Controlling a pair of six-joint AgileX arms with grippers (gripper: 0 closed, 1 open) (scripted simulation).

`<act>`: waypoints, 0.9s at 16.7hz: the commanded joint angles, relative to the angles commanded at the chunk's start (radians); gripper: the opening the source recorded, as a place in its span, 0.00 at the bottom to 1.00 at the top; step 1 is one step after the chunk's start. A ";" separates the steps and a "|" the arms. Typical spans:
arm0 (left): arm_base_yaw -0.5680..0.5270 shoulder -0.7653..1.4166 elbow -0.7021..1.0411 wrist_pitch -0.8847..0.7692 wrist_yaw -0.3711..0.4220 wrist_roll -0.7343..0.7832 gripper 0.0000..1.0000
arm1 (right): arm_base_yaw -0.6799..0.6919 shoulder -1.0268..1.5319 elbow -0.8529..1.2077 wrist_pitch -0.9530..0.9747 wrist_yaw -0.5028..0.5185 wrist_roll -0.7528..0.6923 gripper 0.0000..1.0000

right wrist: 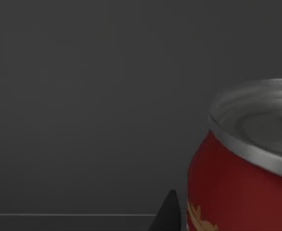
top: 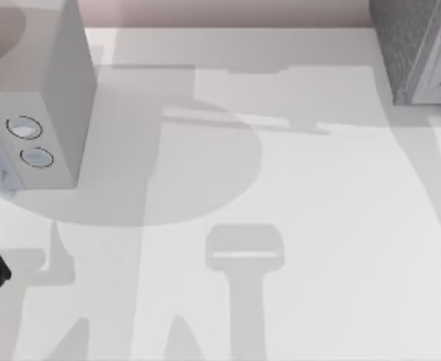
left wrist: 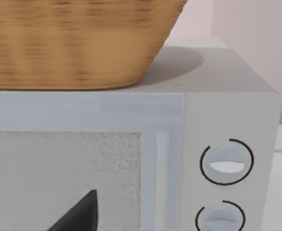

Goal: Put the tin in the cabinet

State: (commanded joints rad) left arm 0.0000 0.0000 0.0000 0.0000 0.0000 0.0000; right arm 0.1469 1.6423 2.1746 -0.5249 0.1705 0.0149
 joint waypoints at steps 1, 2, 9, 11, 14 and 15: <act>0.000 0.000 0.000 0.000 0.000 0.000 1.00 | -0.001 0.023 0.034 -0.007 -0.004 0.000 0.00; 0.000 0.000 0.000 0.000 0.000 0.000 1.00 | -0.003 0.047 0.067 -0.015 -0.007 0.001 0.00; 0.000 0.000 0.000 0.000 0.000 0.000 1.00 | -0.018 0.220 0.292 -0.077 -0.026 0.002 0.00; 0.000 0.000 0.000 0.000 0.000 0.000 1.00 | -0.026 0.269 0.356 -0.095 -0.029 0.002 0.00; 0.000 0.000 0.000 0.000 0.000 0.000 1.00 | -0.034 0.343 0.455 -0.119 -0.036 0.004 0.00; 0.000 0.000 0.000 0.000 0.000 0.000 1.00 | -0.036 0.368 0.492 -0.128 -0.039 0.004 0.00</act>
State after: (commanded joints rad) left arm 0.0000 0.0000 0.0000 0.0000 0.0000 0.0000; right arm 0.1112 2.0106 2.6670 -0.6530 0.1318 0.0189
